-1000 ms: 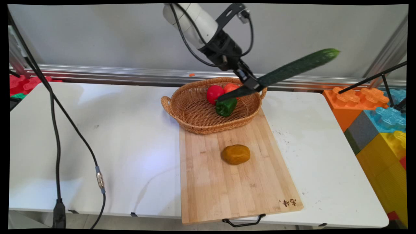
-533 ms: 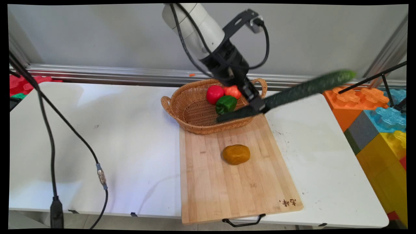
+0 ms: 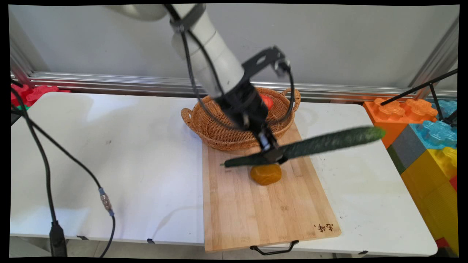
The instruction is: Place the picked object on the cutting board
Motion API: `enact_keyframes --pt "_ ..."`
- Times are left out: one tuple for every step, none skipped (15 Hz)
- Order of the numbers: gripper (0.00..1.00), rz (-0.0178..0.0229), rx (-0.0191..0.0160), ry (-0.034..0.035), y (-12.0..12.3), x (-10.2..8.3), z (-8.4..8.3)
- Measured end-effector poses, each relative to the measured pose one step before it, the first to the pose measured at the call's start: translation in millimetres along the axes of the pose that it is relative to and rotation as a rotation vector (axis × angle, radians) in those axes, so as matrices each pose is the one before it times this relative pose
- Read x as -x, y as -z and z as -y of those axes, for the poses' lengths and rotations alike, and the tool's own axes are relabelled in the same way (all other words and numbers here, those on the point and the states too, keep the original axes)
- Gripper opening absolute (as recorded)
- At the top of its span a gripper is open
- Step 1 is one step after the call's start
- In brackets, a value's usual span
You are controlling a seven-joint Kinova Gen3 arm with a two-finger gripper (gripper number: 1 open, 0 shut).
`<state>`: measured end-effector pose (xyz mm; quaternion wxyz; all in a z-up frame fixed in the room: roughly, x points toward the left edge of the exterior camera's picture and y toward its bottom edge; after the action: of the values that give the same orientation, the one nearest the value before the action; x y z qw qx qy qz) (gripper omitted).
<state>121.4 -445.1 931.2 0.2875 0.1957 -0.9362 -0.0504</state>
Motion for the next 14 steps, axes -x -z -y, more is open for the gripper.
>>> enact_keyframes --pt "0.0 0.01356 -0.00168 -0.00742 -5.83 6.61 -4.83" --pt "0.0 0.01639 -0.00363 -0.00777 -7.83 7.76 -4.94" --pt "0.0 0.01584 -0.00411 -0.00699 -8.44 7.29 -4.31" --pt "0.0 0.01207 -0.00582 -0.00571 -7.87 5.49 -2.87" --pt "0.0 0.01488 -0.00944 -0.00454 -10.06 6.62 -2.28" --pt "0.0 0.01528 -0.01136 -0.00292 -10.69 6.02 -1.16" --pt "0.0 0.0126 -0.00921 -0.00184 -8.96 4.73 -0.78" --pt "0.0 0.00773 -0.00618 -0.00024 -5.96 2.89 -0.44" --pt "0.0 0.00977 -0.00714 0.00033 -7.48 3.55 -0.39" --pt "0.0 0.00891 -0.00641 0.00285 -7.21 3.29 -0.31" --pt "0.0 0.0098 -0.00589 0.00441 -8.5 3.13 -0.37" --pt "0.0 0.00808 -0.0037 0.0034 -7.97 2.16 -0.42" --pt "0.0 0.00927 -0.00352 0.00274 -9.54 2.08 -0.59" --pt "0.0 0.00512 -0.00071 0.00072 -6.19 0.75 -0.72"
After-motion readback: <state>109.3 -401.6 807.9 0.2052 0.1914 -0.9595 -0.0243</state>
